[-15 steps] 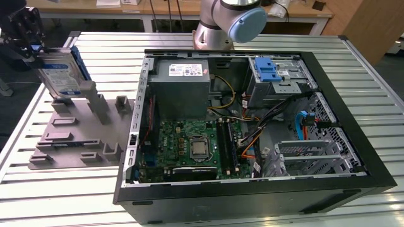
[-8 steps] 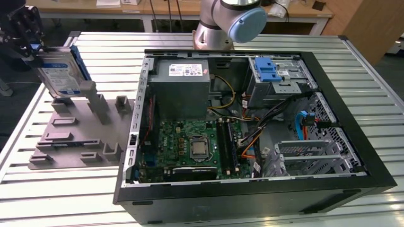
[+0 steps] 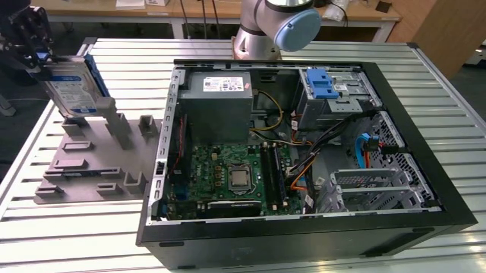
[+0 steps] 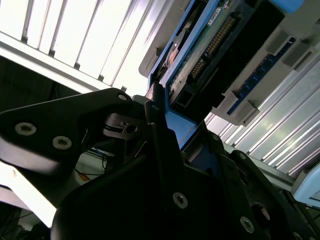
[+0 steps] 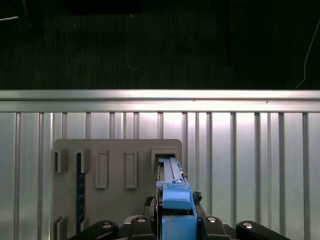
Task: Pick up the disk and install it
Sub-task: 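Pick up the disk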
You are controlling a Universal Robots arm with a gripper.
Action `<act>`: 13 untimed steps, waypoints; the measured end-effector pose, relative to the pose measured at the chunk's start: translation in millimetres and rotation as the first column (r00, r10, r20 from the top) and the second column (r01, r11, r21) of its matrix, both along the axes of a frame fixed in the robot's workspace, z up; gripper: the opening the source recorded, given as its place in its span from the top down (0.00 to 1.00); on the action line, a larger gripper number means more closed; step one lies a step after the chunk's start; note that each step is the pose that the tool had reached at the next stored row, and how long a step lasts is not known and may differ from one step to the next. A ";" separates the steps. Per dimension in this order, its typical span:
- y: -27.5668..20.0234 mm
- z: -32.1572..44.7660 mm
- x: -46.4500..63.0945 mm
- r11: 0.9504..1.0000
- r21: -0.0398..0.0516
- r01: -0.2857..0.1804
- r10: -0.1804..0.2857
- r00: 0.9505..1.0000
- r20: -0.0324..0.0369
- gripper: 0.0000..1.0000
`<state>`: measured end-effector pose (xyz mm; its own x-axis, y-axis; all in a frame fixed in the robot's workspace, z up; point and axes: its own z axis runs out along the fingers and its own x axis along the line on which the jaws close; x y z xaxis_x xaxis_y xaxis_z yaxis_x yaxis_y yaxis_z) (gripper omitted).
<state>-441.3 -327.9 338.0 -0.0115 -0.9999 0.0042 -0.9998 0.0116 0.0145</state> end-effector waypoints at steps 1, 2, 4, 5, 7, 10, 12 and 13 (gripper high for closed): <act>0.0 0.1 0.0 1.000 0.000 0.000 0.000 1.000 0.000 0.64; 0.0 0.1 0.0 1.000 0.000 0.000 0.000 1.000 0.000 0.64; 0.0 0.3 0.0 1.000 0.000 0.000 0.000 1.000 0.000 0.64; 0.0 0.4 0.0 1.000 0.000 0.000 0.000 1.000 0.000 0.64; 0.0 0.7 0.0 1.000 0.000 0.000 0.000 1.000 0.000 0.64; 0.0 1.1 0.0 1.000 0.000 0.000 0.000 1.000 0.000 0.64; 0.0 1.6 0.0 1.000 0.000 0.000 0.000 1.000 0.000 0.64; 0.0 1.9 0.0 1.000 0.000 0.000 0.000 1.000 0.000 0.64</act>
<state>-441.3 -327.9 339.8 -0.0115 -0.9999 0.0042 -0.9998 0.0116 0.0144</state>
